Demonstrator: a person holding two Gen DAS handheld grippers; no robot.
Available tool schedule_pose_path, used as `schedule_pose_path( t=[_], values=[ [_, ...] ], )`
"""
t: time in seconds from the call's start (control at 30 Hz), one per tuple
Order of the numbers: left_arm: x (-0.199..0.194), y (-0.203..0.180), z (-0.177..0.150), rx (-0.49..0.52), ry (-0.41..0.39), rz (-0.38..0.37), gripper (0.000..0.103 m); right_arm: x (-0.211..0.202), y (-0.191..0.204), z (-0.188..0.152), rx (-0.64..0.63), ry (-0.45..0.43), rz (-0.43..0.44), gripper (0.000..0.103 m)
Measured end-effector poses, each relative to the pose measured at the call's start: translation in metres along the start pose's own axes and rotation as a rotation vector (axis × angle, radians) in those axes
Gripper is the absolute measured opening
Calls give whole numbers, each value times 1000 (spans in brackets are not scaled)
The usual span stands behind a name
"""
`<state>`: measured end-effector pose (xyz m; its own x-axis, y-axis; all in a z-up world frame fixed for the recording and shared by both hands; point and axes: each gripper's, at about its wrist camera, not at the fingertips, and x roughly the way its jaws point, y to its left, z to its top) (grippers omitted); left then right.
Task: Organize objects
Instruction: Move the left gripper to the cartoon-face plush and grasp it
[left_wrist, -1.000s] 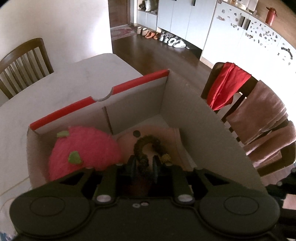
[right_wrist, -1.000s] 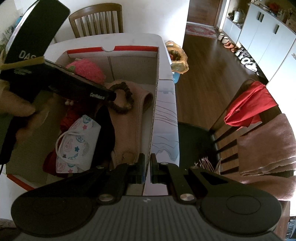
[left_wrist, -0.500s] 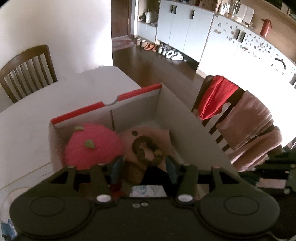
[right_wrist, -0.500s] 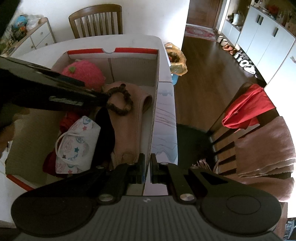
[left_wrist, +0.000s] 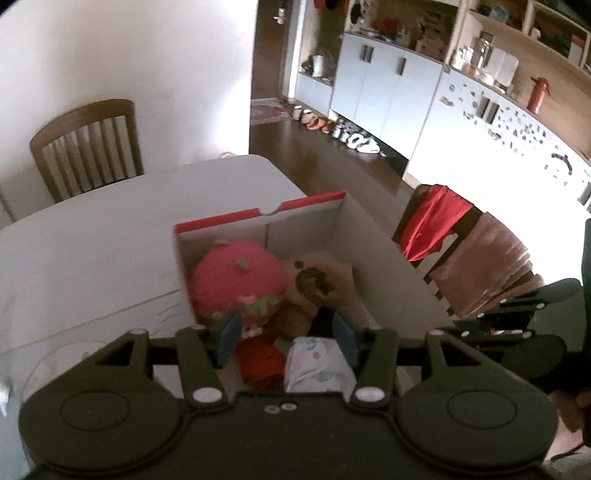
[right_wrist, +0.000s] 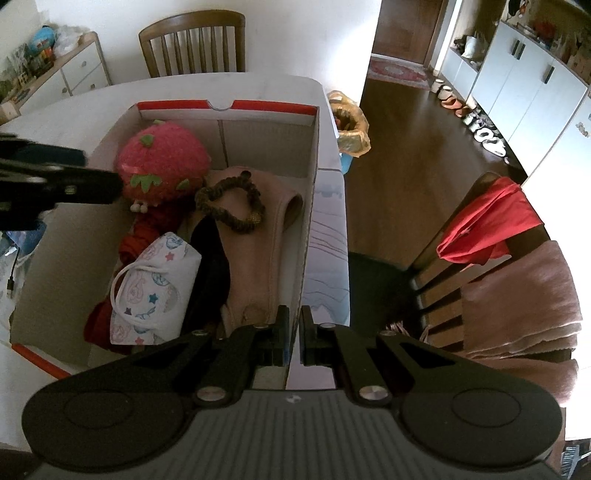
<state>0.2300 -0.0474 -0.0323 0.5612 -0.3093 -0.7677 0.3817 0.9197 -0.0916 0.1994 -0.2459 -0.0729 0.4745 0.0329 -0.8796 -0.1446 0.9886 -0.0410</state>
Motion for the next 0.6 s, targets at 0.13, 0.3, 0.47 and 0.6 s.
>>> schedule_pose_path(
  t=[0.13,0.3,0.47,0.6],
  values=[
    [-11,13,-11,-31,-9,32,57,1,1,1,-2,1,-4,5],
    [-22,36,-31,-94,-10,75,62,1,2,1,-1,3,-6,5],
    [-33,69,-51,-163,-21,140,80,3,3,2,-8,8,-17,5],
    [-43,99,-66,-207,-32,211,92,3,6,2,-7,12,-26,5]
  ],
)
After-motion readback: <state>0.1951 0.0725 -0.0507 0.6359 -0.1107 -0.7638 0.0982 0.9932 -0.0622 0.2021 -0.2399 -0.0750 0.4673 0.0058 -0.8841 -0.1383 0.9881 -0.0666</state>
